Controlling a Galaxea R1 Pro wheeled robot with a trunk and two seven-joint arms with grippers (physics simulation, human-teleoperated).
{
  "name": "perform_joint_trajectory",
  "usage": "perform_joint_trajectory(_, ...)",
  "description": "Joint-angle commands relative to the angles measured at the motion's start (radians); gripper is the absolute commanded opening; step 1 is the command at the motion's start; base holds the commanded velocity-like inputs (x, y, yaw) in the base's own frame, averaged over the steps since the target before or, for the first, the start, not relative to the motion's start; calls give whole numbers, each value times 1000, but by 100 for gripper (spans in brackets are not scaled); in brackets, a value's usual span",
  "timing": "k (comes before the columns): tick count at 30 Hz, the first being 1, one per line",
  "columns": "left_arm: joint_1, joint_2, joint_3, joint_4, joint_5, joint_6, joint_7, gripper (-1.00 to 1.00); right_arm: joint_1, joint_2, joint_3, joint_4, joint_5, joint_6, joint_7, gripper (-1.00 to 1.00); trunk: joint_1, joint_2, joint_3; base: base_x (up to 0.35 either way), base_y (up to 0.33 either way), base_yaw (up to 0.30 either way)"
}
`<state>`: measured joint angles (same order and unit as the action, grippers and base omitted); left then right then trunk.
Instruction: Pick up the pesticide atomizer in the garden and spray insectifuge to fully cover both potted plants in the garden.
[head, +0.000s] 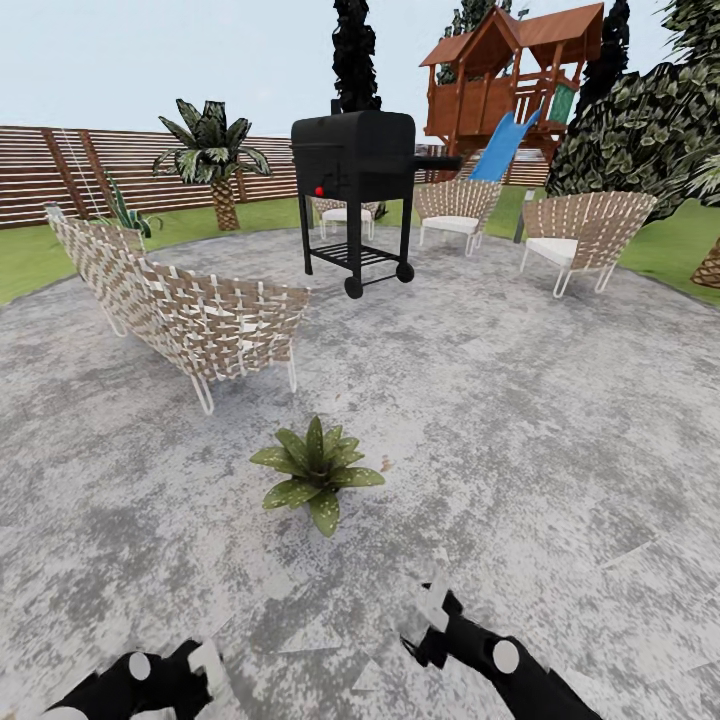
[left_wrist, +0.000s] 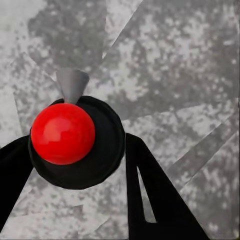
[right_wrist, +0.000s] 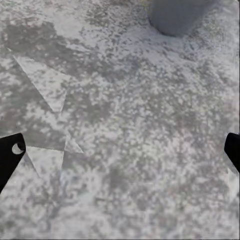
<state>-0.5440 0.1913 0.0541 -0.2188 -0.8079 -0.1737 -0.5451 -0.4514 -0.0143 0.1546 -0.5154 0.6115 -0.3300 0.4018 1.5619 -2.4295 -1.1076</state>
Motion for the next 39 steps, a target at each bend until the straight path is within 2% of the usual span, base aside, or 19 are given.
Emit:
perform_joint_trajectory(1,0,-1,16,15,33,-6,8,-100,-1,-5,-5,62,3,3,-67,100,0,0,-1,0,0,0)
perform_joint_trajectory(3,20,-5,30,53,170,-6,58,-100,-1,-10,-83,253,-37,11,-294,100,0,0,-1,0,0,0)
perform_joint_trajectory(4,34,-7,32,58,219,-7,83,-100,-1,-10,-118,298,-54,12,-358,100,0,0,-1,0,0,0)
perform_joint_trajectory(5,62,-11,33,63,303,-24,135,-100,-1,-9,-178,346,-84,13,-428,100,0,0,-1,0,0,0)
perform_joint_trajectory(7,113,-15,34,68,456,-128,238,-100,2,-10,-277,388,-155,12,-486,100,0,0,-1,0,0,0)
perform_joint_trajectory(8,133,-15,35,69,520,-175,284,-100,4,-11,-310,396,-202,9,-498,100,0,0,-1,0,0,0)
perform_joint_trajectory(9,144,-15,35,72,558,-196,313,-100,5,-13,-324,399,-234,5,-504,100,0,0,-1,0,0,0)
perform_joint_trajectory(10,164,-14,36,79,627,-225,369,-100,7,-30,-338,401,-290,-13,-517,100,0,0,-1,0,0,0)
perform_joint_trajectory(12,181,-13,36,87,694,-240,437,-100,13,-63,-345,404,-351,-72,-528,100,0,0,-1,0,0,0)
perform_joint_trajectory(15,187,-13,35,112,723,-246,479,-100,20,-74,-348,424,-376,-118,-532,100,0,0,-1,0,0,0)
perform_joint_trajectory(20,188,-15,35,127,729,-249,487,-100,22,-75,-346,440,-379,-124,-532,100,0,0,-1,0,0,0)
perform_joint_trajectory(26,188,-11,35,127,728,-251,487,-100,23,-64,-345,442,-373,-123,-530,100,0,0,-1,0,0,0)
perform_joint_trajectory(28,188,-9,36,127,727,-251,487,-100,27,-61,-345,476,-374,-117,-529,100,0,0,-1,0,0,0)
perform_joint_trajectory(32,188,-7,36,127,727,-252,487,-100,49,-43,-345,488,-374,-116,-528,100,0,0,-1,0,0,0)
perform_joint_trajectory(39,189,-9,35,127,729,-253,486,-100,51,-39,-345,489,-374,-116,-528,100,0,0,-1,0,0,0)
